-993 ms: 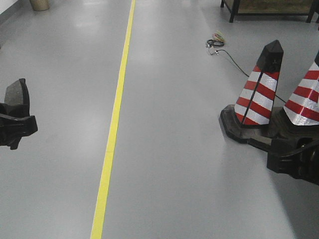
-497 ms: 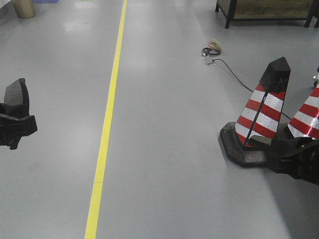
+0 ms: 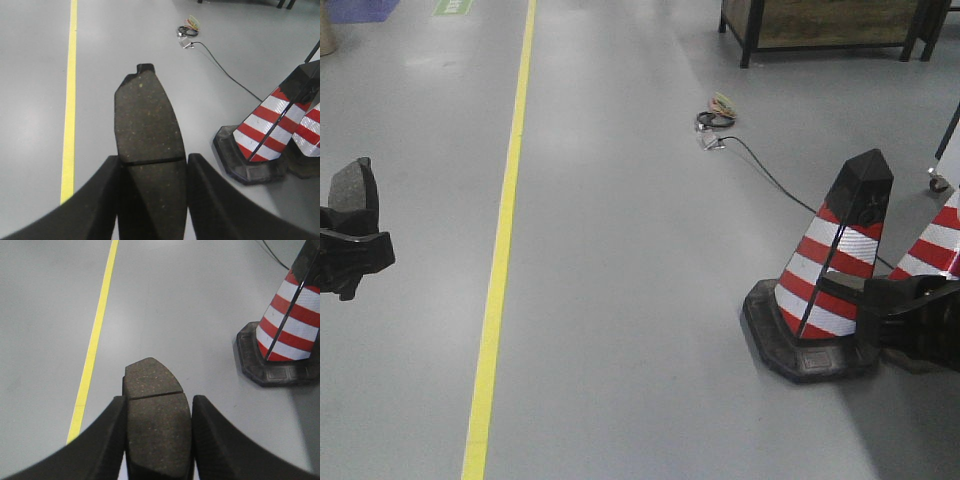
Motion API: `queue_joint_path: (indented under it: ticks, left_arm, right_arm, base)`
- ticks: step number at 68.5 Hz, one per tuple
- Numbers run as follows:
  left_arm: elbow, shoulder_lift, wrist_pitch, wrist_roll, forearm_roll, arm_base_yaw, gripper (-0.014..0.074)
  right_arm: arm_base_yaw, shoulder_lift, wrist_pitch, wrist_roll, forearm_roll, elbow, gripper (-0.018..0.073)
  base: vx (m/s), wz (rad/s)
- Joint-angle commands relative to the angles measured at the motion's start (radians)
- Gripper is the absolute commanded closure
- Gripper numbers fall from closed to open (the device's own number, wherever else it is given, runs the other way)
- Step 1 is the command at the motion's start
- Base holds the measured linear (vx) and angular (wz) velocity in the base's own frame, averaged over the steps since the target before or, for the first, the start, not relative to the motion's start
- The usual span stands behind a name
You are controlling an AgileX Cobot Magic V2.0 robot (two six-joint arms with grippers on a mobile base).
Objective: Move and align brake pads A on conveyor
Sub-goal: 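Continue driving past the red-and-white traffic cones holding both pads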
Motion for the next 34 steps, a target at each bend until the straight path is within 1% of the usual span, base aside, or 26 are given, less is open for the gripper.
queue_joint_path:
  ticks: [1, 19, 34]
  left_arm:
    - [-0.032, -0.012, -0.066, -0.004, 0.036, -0.004, 0.0468]
    - [-0.032, -0.012, -0.066, -0.004, 0.036, -0.004, 0.0468]
    - [-0.032, -0.012, -0.066, -0.004, 0.036, -0.004, 0.0468]
  right_arm:
    - [-0.003, -0.01, -0.073, -0.004, -0.032, -0.029, 0.0482]
    - [-0.003, -0.01, -0.073, -0.004, -0.032, -0.029, 0.0482]
    - [-0.003, -0.01, -0.073, -0.004, -0.032, -0.029, 0.0482]
  base:
    - [0.4, -0.17]
    - [0.38, -0.22]
    - [0.35, -0.33]
